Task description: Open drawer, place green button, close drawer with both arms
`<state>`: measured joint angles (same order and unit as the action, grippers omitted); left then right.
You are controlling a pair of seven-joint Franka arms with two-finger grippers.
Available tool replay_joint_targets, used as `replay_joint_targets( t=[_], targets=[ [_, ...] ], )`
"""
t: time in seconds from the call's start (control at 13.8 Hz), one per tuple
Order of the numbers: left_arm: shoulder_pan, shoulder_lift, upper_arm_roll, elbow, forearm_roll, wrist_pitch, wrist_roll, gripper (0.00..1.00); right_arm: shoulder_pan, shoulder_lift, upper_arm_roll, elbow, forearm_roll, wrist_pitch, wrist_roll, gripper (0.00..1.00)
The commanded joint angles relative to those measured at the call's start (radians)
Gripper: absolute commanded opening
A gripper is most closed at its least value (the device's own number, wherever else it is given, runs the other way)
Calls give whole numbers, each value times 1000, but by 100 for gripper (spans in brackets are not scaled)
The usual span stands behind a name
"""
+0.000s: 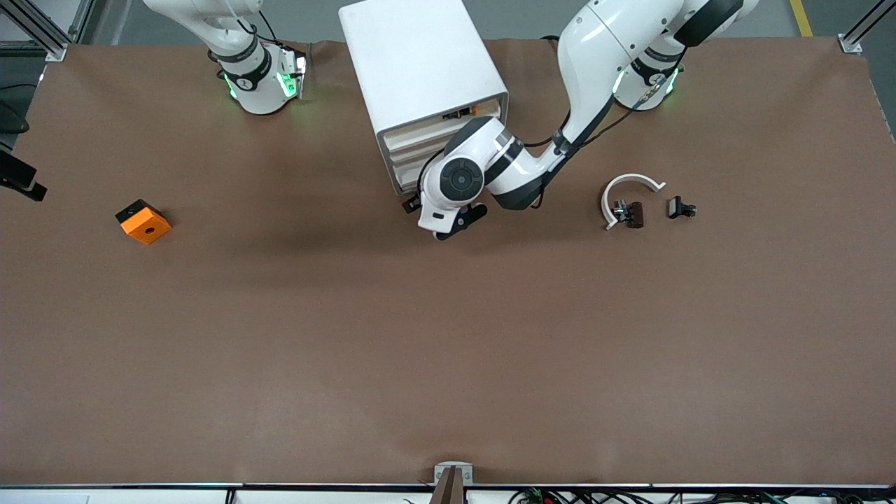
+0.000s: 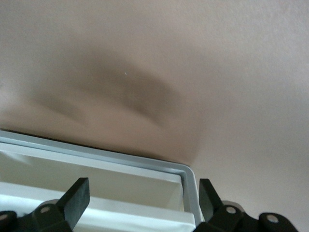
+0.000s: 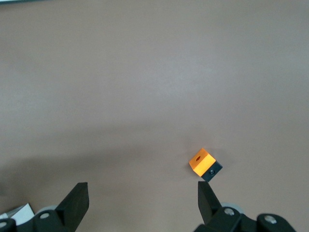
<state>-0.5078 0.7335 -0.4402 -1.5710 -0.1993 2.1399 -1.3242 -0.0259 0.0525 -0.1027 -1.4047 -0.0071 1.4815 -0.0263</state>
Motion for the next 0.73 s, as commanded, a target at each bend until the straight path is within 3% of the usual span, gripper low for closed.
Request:
replay_joint_targets(
  t=[0.0,0.65],
  targets=[
    [-11,-6,-12,-15,-20,-3,-9,100,-32,-94,11,-129,12,12,-4,100],
    [-40,3,-55,-47,-19,-15,-18,100,-37,-226,15,-307,10,55,5,100]
  ],
)
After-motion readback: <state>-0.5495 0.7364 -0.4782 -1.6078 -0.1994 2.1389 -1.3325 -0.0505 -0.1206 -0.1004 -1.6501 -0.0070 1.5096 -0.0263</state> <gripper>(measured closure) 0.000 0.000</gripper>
